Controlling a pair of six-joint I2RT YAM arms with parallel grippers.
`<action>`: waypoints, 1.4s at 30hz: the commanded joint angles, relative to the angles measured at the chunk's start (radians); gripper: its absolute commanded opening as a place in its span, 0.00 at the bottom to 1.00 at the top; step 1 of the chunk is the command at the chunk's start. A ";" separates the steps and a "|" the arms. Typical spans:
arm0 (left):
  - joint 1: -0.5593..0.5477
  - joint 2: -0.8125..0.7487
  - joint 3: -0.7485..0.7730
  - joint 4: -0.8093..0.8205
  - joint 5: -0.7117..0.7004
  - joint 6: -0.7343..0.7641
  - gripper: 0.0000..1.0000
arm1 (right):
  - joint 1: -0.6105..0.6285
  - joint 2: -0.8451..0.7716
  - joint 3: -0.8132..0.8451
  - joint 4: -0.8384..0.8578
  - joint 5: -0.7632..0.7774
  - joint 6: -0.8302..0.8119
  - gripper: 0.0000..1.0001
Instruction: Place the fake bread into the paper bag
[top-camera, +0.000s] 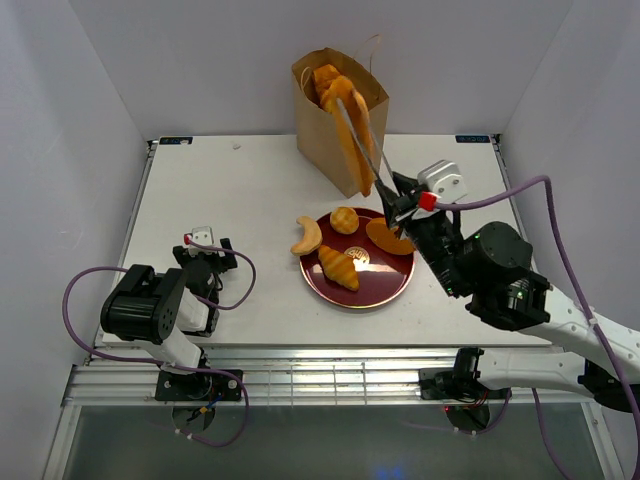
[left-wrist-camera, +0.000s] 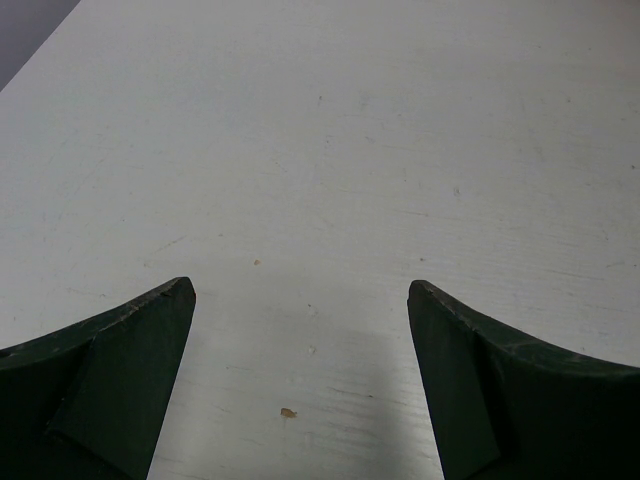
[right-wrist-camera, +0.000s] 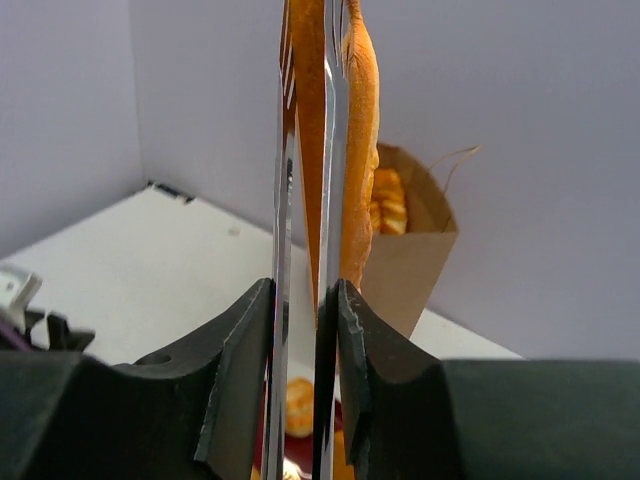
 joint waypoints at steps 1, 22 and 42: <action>0.004 -0.019 0.008 0.097 0.013 -0.013 0.98 | -0.003 -0.023 -0.007 0.403 0.118 -0.127 0.08; 0.004 -0.017 0.008 0.097 0.013 -0.013 0.98 | -0.510 0.388 0.425 0.423 -0.279 0.053 0.08; 0.004 -0.017 0.010 0.099 0.013 -0.013 0.98 | -0.668 0.659 0.534 0.403 -0.494 0.229 0.08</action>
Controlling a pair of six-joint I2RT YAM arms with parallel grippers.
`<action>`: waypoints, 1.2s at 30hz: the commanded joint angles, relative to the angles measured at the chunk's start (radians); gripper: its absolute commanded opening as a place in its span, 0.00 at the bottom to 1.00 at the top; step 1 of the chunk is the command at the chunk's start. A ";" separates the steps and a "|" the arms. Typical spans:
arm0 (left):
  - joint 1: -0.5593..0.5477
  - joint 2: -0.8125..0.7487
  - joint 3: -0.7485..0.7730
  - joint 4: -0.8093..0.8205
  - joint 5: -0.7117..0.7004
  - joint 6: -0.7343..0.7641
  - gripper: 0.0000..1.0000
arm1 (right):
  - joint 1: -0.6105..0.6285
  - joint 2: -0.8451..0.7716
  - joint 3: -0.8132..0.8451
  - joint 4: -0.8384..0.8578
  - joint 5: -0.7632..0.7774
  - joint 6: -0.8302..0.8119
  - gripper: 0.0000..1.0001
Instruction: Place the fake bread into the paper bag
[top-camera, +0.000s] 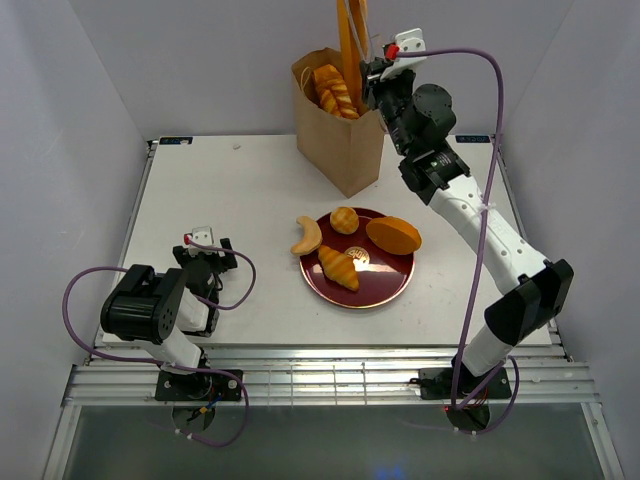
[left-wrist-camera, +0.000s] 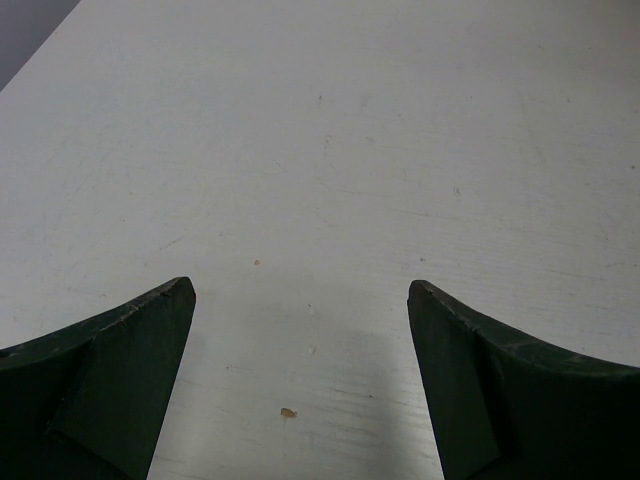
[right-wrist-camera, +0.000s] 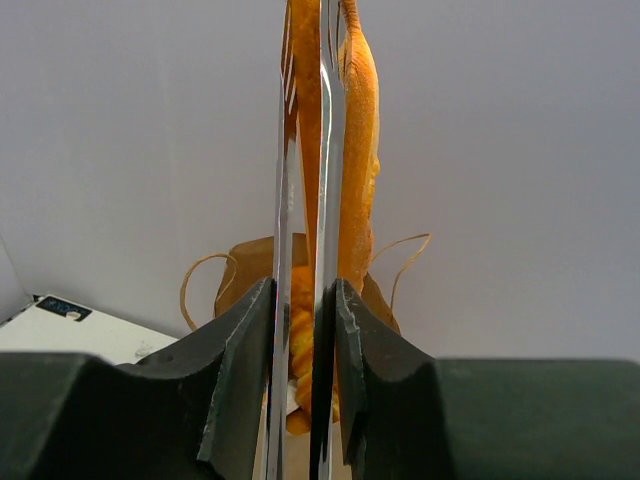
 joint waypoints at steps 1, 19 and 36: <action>0.004 -0.017 0.008 0.099 0.013 -0.013 0.98 | -0.014 -0.033 0.004 0.117 -0.044 0.044 0.08; 0.004 -0.017 0.008 0.099 0.013 -0.013 0.98 | -0.056 -0.112 -0.255 0.150 -0.059 0.133 0.47; 0.004 -0.019 0.008 0.097 0.013 -0.013 0.98 | -0.063 -0.119 -0.197 0.040 -0.167 0.151 0.50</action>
